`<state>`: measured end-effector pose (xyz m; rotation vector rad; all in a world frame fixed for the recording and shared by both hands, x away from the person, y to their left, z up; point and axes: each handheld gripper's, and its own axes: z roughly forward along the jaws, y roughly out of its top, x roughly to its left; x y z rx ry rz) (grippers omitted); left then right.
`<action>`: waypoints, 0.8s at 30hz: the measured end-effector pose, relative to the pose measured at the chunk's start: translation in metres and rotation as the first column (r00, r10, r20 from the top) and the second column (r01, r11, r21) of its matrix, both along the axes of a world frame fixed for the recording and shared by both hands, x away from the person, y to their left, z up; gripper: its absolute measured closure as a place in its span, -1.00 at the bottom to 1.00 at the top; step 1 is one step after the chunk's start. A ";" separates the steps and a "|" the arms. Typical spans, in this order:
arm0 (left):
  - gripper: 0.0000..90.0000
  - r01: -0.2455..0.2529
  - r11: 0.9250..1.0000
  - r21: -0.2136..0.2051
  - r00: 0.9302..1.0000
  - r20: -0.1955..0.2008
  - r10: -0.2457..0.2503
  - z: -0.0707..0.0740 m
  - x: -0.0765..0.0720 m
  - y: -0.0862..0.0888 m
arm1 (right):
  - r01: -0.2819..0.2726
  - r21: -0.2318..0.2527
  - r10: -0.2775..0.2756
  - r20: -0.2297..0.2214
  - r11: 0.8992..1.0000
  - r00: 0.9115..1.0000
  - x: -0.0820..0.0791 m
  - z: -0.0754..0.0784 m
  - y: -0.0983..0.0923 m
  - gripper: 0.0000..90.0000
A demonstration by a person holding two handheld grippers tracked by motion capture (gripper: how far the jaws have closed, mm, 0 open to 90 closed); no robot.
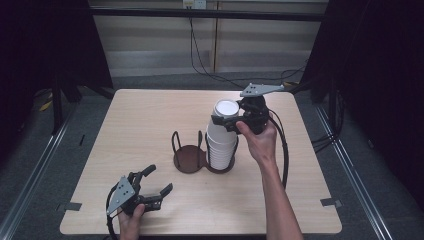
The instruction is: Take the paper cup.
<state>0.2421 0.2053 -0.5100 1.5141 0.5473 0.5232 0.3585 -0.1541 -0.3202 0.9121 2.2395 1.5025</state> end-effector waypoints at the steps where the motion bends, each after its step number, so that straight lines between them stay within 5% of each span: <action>1: -0.64 0.000 1.000 -0.001 1.000 0.001 0.000 0.000 0.000 0.000 | -0.001 0.002 0.001 0.003 1.000 1.000 0.000 0.000 0.000 -0.47; 24: -0.65 0.008 1.000 -0.005 1.000 -0.004 -0.008 0.000 0.000 0.000 | 0.003 0.172 -0.019 0.089 0.985 0.996 -0.012 0.020 -0.016 -0.46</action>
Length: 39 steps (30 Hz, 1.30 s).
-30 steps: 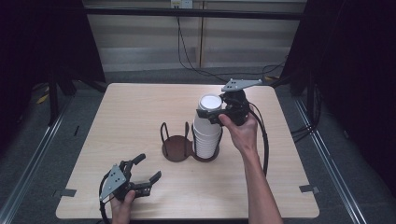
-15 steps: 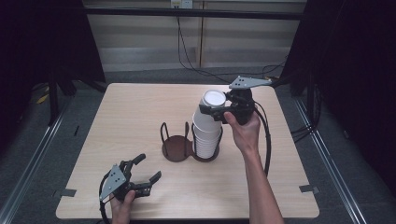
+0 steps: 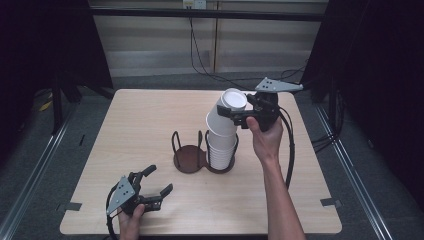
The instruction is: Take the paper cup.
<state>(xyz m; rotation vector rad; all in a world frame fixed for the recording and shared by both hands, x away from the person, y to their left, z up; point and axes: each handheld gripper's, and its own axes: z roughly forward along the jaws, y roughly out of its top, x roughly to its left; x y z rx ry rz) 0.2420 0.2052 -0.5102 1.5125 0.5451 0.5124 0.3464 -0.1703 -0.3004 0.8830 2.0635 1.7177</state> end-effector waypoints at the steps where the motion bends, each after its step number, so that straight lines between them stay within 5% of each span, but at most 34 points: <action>1: -0.65 0.000 1.000 0.000 1.000 0.000 0.000 0.000 0.000 0.000 | -0.001 0.001 0.001 0.001 1.000 1.000 0.000 0.002 0.000 -0.46; 25: -0.65 0.001 1.000 0.002 1.000 0.002 -0.001 0.000 0.000 0.000 | 0.005 0.153 -0.012 0.041 0.988 0.999 -0.024 0.013 -0.024 -0.46; 39: -0.65 -0.003 1.000 0.017 1.000 0.005 0.003 0.000 0.001 0.000 | 0.013 0.157 -0.021 0.049 0.988 0.999 -0.044 0.013 -0.039 -0.46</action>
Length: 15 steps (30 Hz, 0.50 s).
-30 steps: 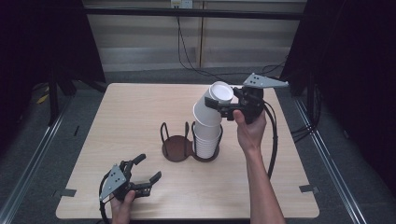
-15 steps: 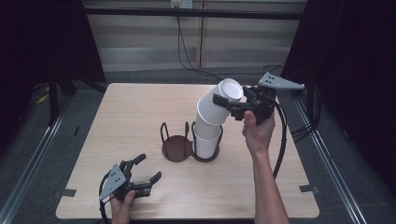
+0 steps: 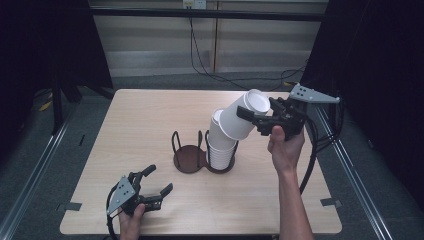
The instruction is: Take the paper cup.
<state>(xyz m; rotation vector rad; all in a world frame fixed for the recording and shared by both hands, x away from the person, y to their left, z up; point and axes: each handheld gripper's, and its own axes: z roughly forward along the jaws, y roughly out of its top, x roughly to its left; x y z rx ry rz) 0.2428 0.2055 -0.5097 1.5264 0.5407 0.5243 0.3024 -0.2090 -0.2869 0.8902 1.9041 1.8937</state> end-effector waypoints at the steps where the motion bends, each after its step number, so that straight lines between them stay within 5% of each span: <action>1: -0.65 0.000 1.000 0.003 1.000 -0.001 0.000 0.000 0.000 0.000 | 0.003 -0.008 -0.003 0.017 1.000 1.000 -0.003 0.000 0.000 -0.46; 15: -0.61 -0.031 0.999 0.028 0.998 -0.054 0.033 0.002 0.002 -0.005 | 0.017 -0.034 -0.017 -0.002 0.999 1.000 -0.030 -0.013 -0.008 -0.46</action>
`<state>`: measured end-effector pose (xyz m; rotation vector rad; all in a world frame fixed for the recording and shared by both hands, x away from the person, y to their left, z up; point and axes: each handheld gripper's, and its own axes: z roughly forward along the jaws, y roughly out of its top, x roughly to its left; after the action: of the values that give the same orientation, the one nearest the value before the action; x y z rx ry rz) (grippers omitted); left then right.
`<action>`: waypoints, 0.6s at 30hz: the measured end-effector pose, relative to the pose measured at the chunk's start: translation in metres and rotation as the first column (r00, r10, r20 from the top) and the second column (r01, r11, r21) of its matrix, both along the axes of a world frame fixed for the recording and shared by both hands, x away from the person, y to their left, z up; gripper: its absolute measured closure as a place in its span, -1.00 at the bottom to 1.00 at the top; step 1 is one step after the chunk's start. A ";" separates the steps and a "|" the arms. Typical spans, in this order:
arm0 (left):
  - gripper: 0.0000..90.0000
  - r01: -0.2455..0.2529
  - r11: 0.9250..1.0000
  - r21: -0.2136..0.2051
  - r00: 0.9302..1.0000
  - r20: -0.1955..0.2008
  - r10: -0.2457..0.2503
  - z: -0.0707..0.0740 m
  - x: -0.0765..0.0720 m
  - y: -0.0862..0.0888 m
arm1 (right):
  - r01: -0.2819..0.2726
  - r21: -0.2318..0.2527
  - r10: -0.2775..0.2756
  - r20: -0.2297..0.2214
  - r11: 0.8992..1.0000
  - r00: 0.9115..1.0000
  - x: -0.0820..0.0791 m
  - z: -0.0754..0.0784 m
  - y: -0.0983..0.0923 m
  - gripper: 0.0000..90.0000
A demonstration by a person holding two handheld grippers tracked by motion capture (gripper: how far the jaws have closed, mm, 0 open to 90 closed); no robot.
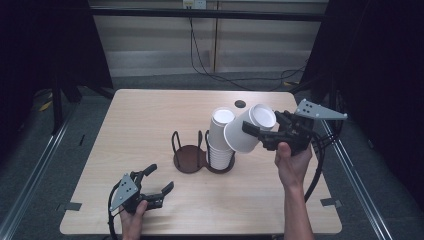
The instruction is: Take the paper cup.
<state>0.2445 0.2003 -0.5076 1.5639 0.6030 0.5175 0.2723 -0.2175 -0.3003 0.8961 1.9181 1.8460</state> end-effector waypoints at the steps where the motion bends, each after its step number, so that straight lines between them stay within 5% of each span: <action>1: -0.61 0.014 1.000 0.008 1.000 0.002 -0.014 0.000 0.000 0.000 | 0.007 0.005 -0.007 0.005 1.000 1.000 -0.003 -0.001 -0.001 -0.46; 6: -0.62 0.052 0.998 0.029 0.998 -0.028 -0.052 0.002 0.001 -0.004 | -0.001 0.022 0.001 -0.001 1.000 1.000 -0.013 -0.007 -0.006 -0.46; 14: -0.64 0.117 0.993 -0.009 0.992 -0.048 -0.117 0.003 -0.002 -0.013 | -0.015 0.014 0.016 -0.020 1.000 1.000 -0.024 -0.022 0.001 -0.46; 18: -0.64 0.145 0.989 0.027 0.988 -0.050 -0.144 0.009 -0.002 -0.020 | -0.038 0.019 0.038 -0.026 0.999 0.999 -0.026 -0.032 0.010 -0.46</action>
<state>0.2423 0.1807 -0.4990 1.6388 0.5158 0.3822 0.2460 -0.2080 -0.3319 0.9005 1.9499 1.8858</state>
